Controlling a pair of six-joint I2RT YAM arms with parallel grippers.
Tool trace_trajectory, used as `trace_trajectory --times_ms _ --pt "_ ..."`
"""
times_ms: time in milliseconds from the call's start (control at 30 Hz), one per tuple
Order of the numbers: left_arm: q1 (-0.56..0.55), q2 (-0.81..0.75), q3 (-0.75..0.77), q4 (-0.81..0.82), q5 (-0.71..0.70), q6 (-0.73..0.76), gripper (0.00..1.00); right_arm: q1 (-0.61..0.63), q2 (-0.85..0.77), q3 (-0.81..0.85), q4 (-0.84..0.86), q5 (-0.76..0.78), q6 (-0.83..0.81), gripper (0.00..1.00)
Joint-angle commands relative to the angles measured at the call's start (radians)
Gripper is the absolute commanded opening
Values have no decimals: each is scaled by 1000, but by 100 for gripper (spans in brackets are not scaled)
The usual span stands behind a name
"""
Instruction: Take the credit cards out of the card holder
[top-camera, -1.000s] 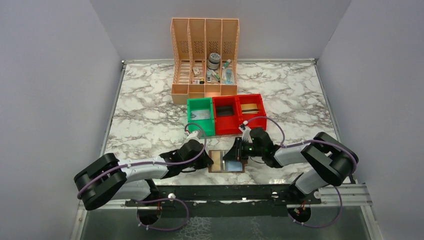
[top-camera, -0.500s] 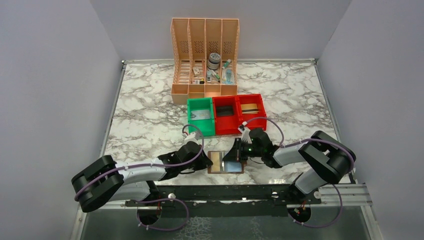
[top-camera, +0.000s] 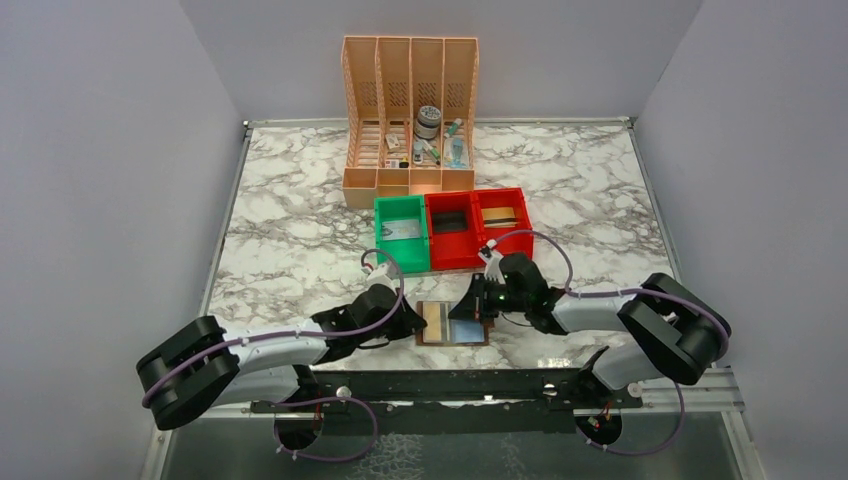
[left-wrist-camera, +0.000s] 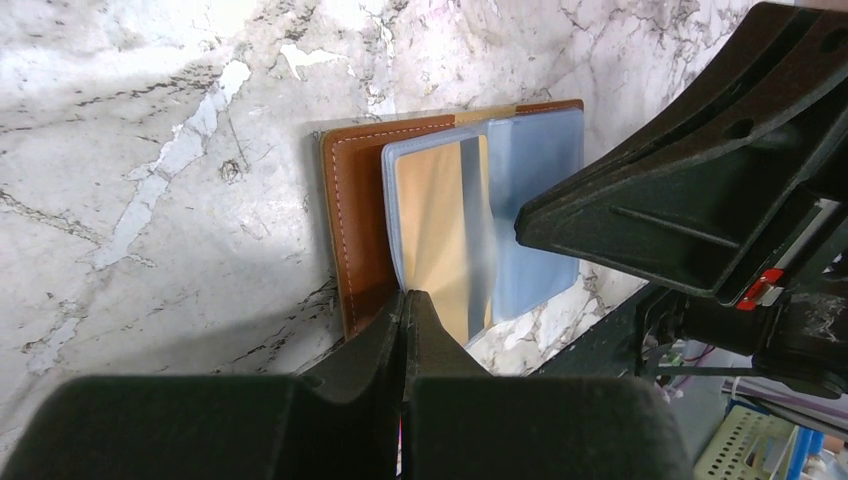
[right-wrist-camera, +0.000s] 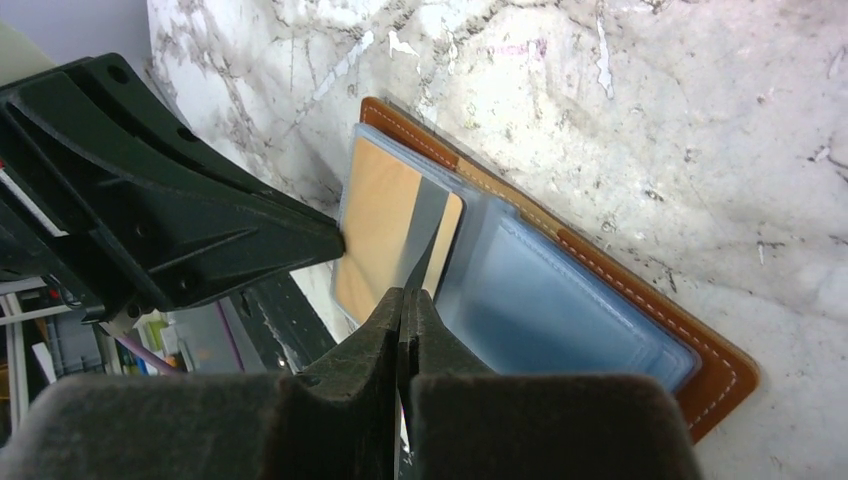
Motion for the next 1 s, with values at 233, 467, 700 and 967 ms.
trace_trajectory --times_ms 233,467,700,967 --pt "-7 -28 6 -55 -56 23 0 7 23 32 -82 -24 -30 10" --pt "-7 4 34 -102 -35 82 14 11 90 49 -67 -15 -22 14" --pt "-8 85 91 -138 4 146 9 20 132 71 -85 8 -19 16" --pt "-40 179 131 -139 -1 141 0 24 176 42 50 -72 32 18"
